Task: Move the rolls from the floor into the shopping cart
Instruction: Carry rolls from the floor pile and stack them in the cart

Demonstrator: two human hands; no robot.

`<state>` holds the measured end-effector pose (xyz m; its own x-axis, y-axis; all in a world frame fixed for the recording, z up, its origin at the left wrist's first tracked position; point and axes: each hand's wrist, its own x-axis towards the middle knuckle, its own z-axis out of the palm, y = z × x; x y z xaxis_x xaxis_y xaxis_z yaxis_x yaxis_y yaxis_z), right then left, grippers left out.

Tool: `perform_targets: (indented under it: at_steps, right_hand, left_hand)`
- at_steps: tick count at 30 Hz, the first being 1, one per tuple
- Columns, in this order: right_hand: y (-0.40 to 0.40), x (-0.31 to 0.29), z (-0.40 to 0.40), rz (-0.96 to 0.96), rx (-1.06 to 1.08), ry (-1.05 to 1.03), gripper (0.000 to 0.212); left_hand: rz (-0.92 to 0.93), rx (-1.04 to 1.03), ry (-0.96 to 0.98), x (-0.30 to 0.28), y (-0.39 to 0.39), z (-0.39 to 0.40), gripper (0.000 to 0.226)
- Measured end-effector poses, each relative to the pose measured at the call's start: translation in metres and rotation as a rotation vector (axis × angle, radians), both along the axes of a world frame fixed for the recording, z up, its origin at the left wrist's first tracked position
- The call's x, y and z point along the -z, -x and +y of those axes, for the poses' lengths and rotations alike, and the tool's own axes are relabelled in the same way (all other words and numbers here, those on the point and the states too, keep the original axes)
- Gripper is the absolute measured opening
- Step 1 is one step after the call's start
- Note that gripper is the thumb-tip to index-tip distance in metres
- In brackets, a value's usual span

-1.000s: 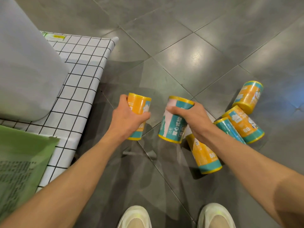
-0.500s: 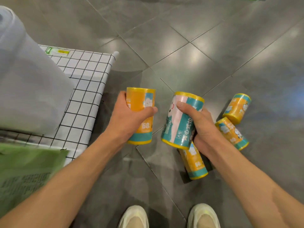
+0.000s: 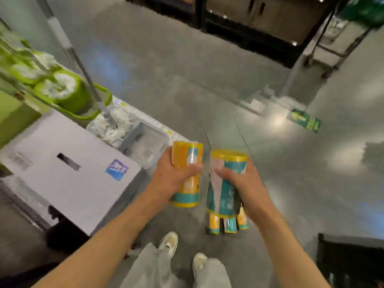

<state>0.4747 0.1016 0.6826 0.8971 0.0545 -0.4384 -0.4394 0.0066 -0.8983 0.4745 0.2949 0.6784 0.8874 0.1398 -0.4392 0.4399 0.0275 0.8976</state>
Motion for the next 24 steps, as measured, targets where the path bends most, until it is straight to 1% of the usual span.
perform_targets:
  at_steps: [2, 4, 7, 9, 12, 15, 16, 18, 19, 20, 21, 24]
  right_hand:
    - [0.002, -0.074, 0.010, -0.103, -0.102, 0.015, 0.063]
    - [0.005, -0.131, 0.025, -0.174, -0.189, -0.017, 0.064]
    - [0.013, -0.197, 0.056, -0.277, -0.376, -0.097, 0.062]
    - [0.023, -0.231, 0.081, -0.329, -0.500, -0.152, 0.049]
    - [0.056, -0.269, 0.125, -0.393, -0.739, -0.260, 0.033]
    - [0.103, -0.298, 0.177, -0.431, -0.952, -0.344, 0.041]
    - [0.123, -0.305, 0.193, -0.446, -1.023, -0.365, 0.043]
    - [0.170, -0.318, 0.226, -0.453, -1.165, -0.420, 0.037]
    - [0.196, -0.322, 0.241, -0.448, -1.235, -0.445, 0.032]
    - [0.224, -0.327, 0.253, -0.439, -1.303, -0.463, 0.031]
    - [0.253, -0.332, 0.262, -0.427, -1.364, -0.478, 0.035]
    - [0.341, -0.340, 0.287, -0.425, -1.523, -0.507, 0.051]
  left_hand:
    - [-0.067, -0.047, 0.013, -0.070, 0.019, 0.011, 0.078]
    - [-0.143, -0.123, 0.009, -0.125, 0.044, 0.022, 0.077]
    - [-0.261, -0.303, -0.033, -0.190, 0.090, 0.044, 0.067]
    - [-0.324, -0.442, -0.077, -0.220, 0.125, 0.056, 0.058]
    - [-0.395, -0.655, -0.123, -0.259, 0.192, 0.072, 0.057]
    - [-0.452, -0.885, -0.187, -0.292, 0.266, 0.088, 0.045]
    - [-0.448, -0.963, -0.206, -0.304, 0.294, 0.091, 0.047]
    - [-0.460, -1.119, -0.247, -0.325, 0.354, 0.096, 0.062]
    - [-0.463, -1.201, -0.278, -0.334, 0.385, 0.097, 0.063]
    - [-0.466, -1.283, -0.309, -0.341, 0.418, 0.097, 0.058]
    - [-0.470, -1.354, -0.334, -0.347, 0.449, 0.096, 0.054]
    - [-0.489, -1.524, -0.409, -0.359, 0.538, 0.087, 0.062]
